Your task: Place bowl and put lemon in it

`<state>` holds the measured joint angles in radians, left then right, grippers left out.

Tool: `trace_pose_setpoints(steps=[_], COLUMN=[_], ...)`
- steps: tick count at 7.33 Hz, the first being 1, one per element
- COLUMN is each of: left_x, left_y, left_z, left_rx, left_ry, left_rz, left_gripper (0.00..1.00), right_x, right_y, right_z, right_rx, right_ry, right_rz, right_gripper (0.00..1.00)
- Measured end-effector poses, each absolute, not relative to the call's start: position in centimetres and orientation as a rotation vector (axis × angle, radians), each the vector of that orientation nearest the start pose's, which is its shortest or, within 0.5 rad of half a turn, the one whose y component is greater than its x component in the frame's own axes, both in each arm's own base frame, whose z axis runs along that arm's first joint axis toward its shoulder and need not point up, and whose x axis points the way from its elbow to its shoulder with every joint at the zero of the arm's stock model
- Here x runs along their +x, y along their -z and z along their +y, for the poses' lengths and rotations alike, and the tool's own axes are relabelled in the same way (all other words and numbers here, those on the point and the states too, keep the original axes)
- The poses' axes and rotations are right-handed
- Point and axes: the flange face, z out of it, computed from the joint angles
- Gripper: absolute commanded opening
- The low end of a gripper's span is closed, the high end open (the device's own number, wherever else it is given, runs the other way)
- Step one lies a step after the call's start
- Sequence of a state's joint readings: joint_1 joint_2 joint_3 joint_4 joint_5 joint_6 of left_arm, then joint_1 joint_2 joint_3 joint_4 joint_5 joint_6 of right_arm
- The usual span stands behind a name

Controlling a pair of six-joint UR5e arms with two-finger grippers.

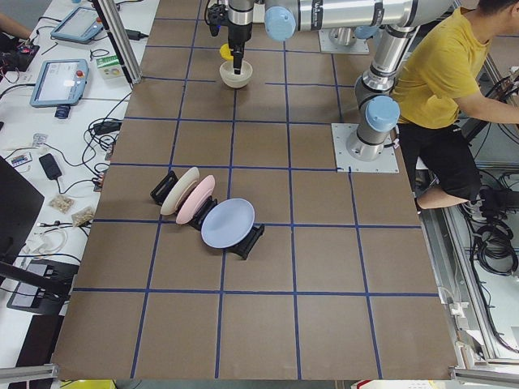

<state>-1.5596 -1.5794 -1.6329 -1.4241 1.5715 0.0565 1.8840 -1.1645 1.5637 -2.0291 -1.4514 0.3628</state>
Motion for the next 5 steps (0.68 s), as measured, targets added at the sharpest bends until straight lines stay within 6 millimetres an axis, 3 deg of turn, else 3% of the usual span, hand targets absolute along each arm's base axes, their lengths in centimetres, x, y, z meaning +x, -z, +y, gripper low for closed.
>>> trace_pose_setpoints(steps=[3,5], left_x=[-12.7,-12.3], left_y=[-50.1,-49.9], left_z=[-49.7,-50.3], left_rx=[0.084,0.105], left_ry=[0.087,0.061], left_rz=[3.139,3.139], left_gripper=[1.00,1.00], right_x=[35.1,35.1], right_y=[-26.1,-24.5], right_z=[-56.9,-56.3], right_rx=[0.082,0.093], right_ry=[0.023,-0.032], right_rz=[3.013,3.028], right_gripper=[0.00,0.00])
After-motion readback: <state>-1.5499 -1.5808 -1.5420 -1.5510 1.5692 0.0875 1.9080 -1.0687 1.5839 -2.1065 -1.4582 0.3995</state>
